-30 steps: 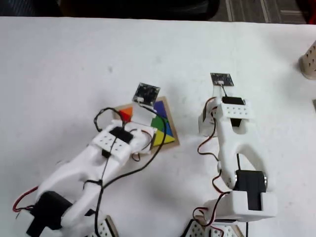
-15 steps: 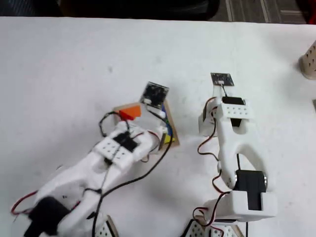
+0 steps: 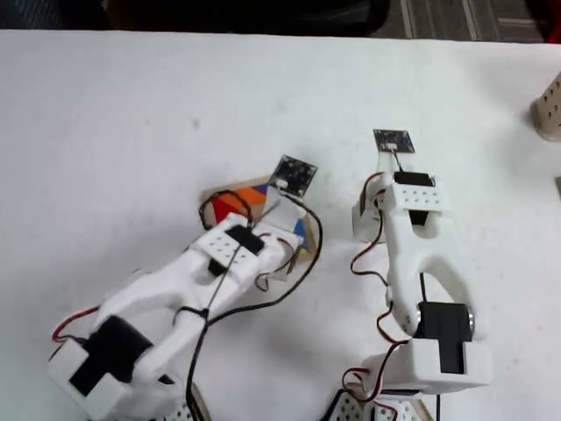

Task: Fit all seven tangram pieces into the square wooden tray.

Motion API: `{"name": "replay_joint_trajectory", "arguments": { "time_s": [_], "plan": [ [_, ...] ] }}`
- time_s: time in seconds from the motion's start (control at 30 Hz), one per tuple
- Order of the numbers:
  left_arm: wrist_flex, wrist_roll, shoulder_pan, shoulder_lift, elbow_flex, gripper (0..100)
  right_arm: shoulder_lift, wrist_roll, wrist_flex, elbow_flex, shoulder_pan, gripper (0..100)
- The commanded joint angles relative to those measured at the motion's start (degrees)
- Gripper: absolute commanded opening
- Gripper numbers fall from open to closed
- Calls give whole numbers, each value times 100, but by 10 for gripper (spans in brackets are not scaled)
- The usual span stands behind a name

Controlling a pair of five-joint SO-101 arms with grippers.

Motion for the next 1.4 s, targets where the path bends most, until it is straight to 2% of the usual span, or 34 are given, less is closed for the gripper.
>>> {"name": "replay_joint_trajectory", "arguments": {
  "time_s": [0.0,0.3,0.5,0.6,0.67,0.87,1.03,1.2,1.37],
  "plan": [
    [97,18,-40,-435,132,22,-119,79,-57,-18,13,21],
    [-26,18,-585,-1095,246,22,-119,79,-57,-18,13,21],
    [-53,9,-1244,-1560,396,22,-189,97,-31,-9,75,17],
    [-62,9,-1481,-2000,598,22,-409,466,-66,141,207,17],
    [-62,9,-1587,-2343,782,22,-681,457,-154,369,180,17],
    [-62,-897,-2185,-3371,1503,22,-2158,457,-787,1582,-66,17],
    [-44,-1073,-2782,-4400,2365,22,-3837,457,-927,2760,-409,21],
    [62,-1081,-3213,-5763,3288,22,-5367,519,-224,3736,-1218,21],
    [1029,-1081,-3556,-7319,3789,22,-6782,519,391,4457,-1508,21]
  ]
}}
